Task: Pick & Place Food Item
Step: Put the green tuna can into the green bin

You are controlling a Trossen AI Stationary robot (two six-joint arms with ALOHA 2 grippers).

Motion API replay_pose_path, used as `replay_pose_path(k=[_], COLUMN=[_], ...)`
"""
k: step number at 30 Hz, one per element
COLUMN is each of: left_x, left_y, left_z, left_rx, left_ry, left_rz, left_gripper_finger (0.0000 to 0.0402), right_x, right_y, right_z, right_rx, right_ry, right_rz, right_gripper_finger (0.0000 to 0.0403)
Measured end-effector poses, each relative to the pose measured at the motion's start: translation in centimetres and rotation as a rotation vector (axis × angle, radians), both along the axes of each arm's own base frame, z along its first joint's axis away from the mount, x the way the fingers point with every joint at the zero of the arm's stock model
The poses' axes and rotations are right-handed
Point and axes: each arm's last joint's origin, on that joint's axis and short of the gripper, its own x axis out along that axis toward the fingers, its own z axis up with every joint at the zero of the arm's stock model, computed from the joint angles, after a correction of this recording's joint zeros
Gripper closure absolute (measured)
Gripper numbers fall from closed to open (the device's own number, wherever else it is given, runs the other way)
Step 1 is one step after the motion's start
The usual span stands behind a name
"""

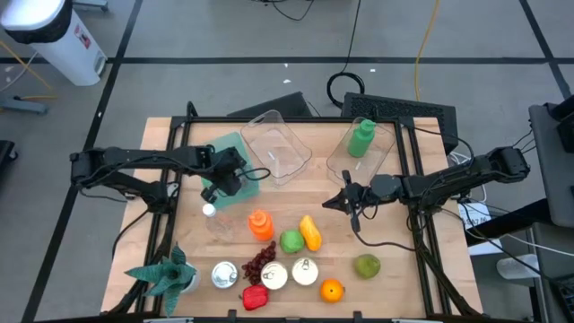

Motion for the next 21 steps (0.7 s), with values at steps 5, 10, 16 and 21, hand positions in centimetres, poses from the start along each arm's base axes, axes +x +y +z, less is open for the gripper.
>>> replay_pose_path(k=[5, 10, 16, 21], left_x=[0.8, 0.8, 0.2, -0.8], left_y=[1.1, 1.8, 2.4, 2.8], left_z=[-0.5, -0.6, 0.2, -0.2], left_rx=[0.03, 0.087, 0.219, 0.232], left_ry=[-0.021, -0.02, -0.007, 0.094], left_rz=[0.038, 0.083, 0.186, 0.225], left_gripper_finger=[0.04, 0.0397, 0.0396, 0.0399], right_x=[0.0, 0.0, 0.0, 0.0], right_y=[0.0, 0.0, 0.0, 0.0], right_z=[0.0, 0.0, 0.0, 0.0], right_rx=[0.001, 0.001, 0.001, 0.001], right_ry=[0.0, 0.0, 0.0, 0.0], right_rz=[0.003, 0.003, 0.003, 0.003], right_gripper_finger=[0.0403, 0.0403, 0.0403, 0.0403])
